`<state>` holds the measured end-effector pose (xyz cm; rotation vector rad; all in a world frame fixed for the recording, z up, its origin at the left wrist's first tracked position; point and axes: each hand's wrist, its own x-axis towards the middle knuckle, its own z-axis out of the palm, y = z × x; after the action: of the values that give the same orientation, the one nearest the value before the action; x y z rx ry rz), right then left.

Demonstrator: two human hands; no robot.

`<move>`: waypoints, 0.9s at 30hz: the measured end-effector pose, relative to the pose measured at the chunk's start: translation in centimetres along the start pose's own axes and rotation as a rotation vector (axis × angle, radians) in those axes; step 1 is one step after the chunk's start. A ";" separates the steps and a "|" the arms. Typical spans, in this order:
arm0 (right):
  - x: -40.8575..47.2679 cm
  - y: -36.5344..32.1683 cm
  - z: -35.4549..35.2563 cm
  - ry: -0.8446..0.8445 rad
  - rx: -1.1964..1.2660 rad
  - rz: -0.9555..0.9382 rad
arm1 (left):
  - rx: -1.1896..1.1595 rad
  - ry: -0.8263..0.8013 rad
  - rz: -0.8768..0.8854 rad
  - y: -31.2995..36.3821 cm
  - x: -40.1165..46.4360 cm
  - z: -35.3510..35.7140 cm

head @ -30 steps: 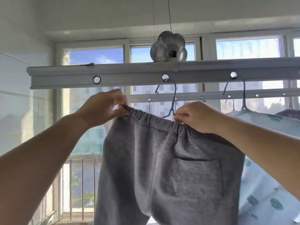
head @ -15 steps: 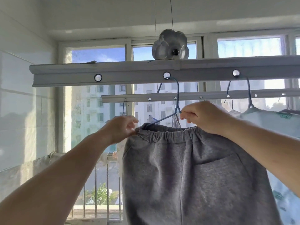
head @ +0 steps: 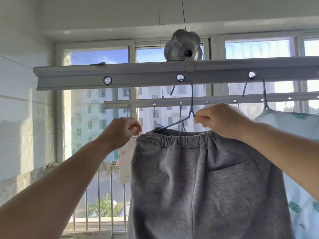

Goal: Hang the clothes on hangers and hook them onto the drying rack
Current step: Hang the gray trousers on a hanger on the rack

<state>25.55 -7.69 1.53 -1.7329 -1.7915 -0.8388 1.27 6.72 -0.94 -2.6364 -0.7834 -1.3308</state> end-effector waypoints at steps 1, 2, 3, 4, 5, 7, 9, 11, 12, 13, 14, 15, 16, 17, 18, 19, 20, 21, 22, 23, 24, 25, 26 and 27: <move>-0.1 0.0 0.0 0.004 -0.006 -0.001 | -0.024 0.003 -0.002 0.3 -0.2 0.2; -0.2 -0.2 -0.1 0.009 -0.011 -0.004 | -0.042 -0.007 0.003 0.6 -0.6 0.4; -0.3 -0.3 -0.1 0.012 -0.017 -0.007 | -0.047 -0.032 0.010 0.8 -1.0 0.8; -0.3 -0.4 -0.1 0.015 -0.020 -0.012 | -0.022 -0.056 0.021 0.9 -1.3 1.4; -0.3 -0.4 -0.1 0.017 -0.018 -0.018 | 0.040 -0.053 0.041 1.0 -1.8 2.0; -0.2 -0.5 -0.2 0.017 -0.024 -0.031 | 0.204 0.046 0.084 1.2 -2.6 2.8; -0.2 -0.6 -0.3 0.011 -0.049 -0.042 | 0.349 0.133 0.156 1.0 -2.8 3.0; -0.2 -0.8 -0.5 0.006 -0.066 -0.057 | 0.440 0.165 0.222 0.8 -2.8 2.8; -0.2 -0.9 -0.6 0.005 -0.076 -0.071 | 0.464 0.170 0.237 0.6 -2.6 2.7; -0.1 -1.0 -0.7 0.004 -0.091 -0.086 | 0.470 0.184 0.238 0.5 -2.4 2.5; -0.2 -1.1 -0.8 0.003 -0.111 -0.101 | 0.462 0.214 0.219 0.6 -2.2 2.2; -0.2 -1.1 -0.8 0.001 -0.131 -0.113 | 0.437 0.250 0.179 0.9 -2.1 1.8; -0.2 -1.2 -0.9 -0.002 -0.148 -0.122 | 0.401 0.292 0.114 1.3 -1.8 1.4; -0.2 -1.3 -0.9 -0.005 -0.161 -0.131 | 0.348 0.347 0.020 1.7 -1.4 1.2; -0.3 -1.5 -1.0 -0.007 -0.172 -0.138 | 0.275 0.403 -0.090 2.3 -0.8 1.0; -0.3 -1.7 -0.9 -0.008 -0.176 -0.144 | 0.199 0.436 -0.190 2.9 -0.5 0.9; -0.4 -1.8 -0.9 -0.006 -0.174 -0.146 | 0.131 0.446 -0.243 3.4 -0.2 1.1; -0.4 -1.8 -0.9 -0.009 -0.164 -0.140 | 0.088 0.429 -0.237 4.0 0.0 1.4; -0.4 -1.9 -0.9 -0.021 -0.149 -0.126 | 0.072 0.386 -0.190 4.4 0.0 1.8; -0.4 -1.9 -1.0 -0.040 -0.123 -0.108 | 0.073 0.334 -0.121 4.7 -0.1 2.3; -0.5 -2.0 -1.0 -0.067 -0.085 -0.087 | 0.077 0.281 -0.052 5.0 -0.2 2.8; -0.7 -2.0 -1.1 -0.096 -0.028 -0.062 | 0.076 0.234 0.007 5.3 -0.4 3.1; -1.0 -2.1 -1.3 -0.123 0.044 -0.030 | 0.080 0.196 0.045 5.7 -0.6 3.4; -1.3 -2.2 -1.5 -0.140 0.114 0.005 | 0.087 0.174 0.068 6.1 -0.7 3.6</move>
<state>23.39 -9.65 1.37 -1.7590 -1.8862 -0.6137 6.48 2.24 -2.80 -2.4192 -0.7047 -1.4485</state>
